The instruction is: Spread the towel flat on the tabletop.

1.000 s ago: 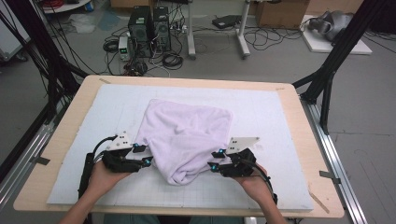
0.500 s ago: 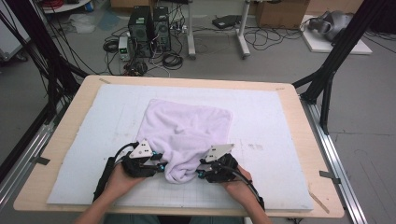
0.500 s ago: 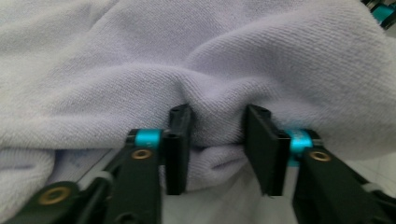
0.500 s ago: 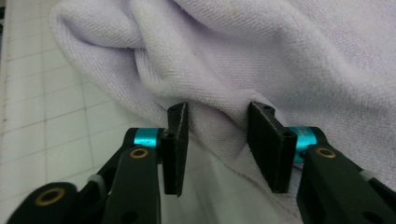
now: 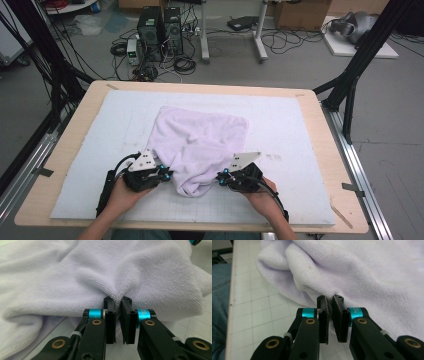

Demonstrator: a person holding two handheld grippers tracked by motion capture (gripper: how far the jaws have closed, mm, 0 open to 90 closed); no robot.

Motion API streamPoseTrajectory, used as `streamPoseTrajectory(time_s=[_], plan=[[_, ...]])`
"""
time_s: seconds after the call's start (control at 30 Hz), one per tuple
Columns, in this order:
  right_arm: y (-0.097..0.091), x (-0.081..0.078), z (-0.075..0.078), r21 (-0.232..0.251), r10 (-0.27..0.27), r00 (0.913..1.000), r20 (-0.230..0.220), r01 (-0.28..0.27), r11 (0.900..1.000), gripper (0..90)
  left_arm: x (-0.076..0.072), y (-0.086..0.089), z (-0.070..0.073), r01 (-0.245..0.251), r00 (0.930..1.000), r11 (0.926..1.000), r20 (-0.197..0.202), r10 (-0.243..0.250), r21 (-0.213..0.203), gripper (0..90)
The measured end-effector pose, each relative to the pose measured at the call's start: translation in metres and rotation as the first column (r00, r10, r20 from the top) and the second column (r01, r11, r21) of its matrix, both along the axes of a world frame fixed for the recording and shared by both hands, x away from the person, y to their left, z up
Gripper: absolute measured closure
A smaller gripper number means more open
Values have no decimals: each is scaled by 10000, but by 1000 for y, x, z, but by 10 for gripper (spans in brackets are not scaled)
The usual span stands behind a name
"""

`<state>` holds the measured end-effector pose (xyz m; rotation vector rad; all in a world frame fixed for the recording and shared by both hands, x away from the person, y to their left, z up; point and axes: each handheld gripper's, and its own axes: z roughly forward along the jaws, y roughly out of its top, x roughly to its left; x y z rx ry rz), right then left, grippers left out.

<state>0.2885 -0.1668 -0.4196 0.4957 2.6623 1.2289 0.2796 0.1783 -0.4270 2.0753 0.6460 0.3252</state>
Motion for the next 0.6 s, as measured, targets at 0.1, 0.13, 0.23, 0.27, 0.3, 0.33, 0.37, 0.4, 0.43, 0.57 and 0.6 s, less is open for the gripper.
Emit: streamPoseTrajectory(time_s=[0.1, 0.13, 0.23, 0.27, 0.3, 0.33, 0.37, 0.4, 0.43, 0.57, 0.6], plan=[[-8, -1, 9, 223, -133, 9999, 14, 133, 9997, 843, -2, 11, 7, -223, 9997, 9993, 72, 225, -286, 835], [-11, -1, 13, 281, -167, 9998, 67, 165, 9995, 844, -3, 14, 10, -277, 9995, 9991, 139, 282, -334, 836], [-17, -1, 23, 459, -229, 9997, 92, 224, 9987, 844, -7, 20, 17, -330, 9990, 9980, 276, 345, -540, 839], [-18, -1, 27, 470, -269, 9996, 103, 264, 9985, 846, -8, 21, 20, -305, 9989, 9980, 341, 325, -552, 839], [-20, 0, 29, 433, -263, 9995, 153, 257, 9987, 846, -9, 22, 23, -316, 9988, 9977, 342, 338, -605, 840], [-21, 0, 32, 436, -311, 9994, 137, 304, 9986, 848, -10, 22, 25, -317, 9988, 9974, 341, 340, -654, 840], [-22, 2, 35, 419, -333, 9992, 208, 325, 9986, 851, -10, 22, 28, -302, 9986, 9976, 405, 328, -629, 841], [-23, 3, 38, 440, -419, 9989, 198, 410, 9982, 862, -9, 22, 31, -379, 9980, 9977, 481, 406, -562, 842], [-24, 5, 42, 396, -578, 9979, 303, 566, 9976, 862, -5, 23, 34, -452, 9976, 9977, 509, 478, -514, 841], [-29, 24, 50, 554, -1005, 9947, 232, 991, 9935, 862, 16, 19, 37, -768, 9960, 9964, 434, 784, -367, 841], [-27, 30, 49, 410, -1070, 9941, 197, 1061, 9935, 863, 21, 15, 36, -854, 9953, 9959, 436, 866, -287, 841]])
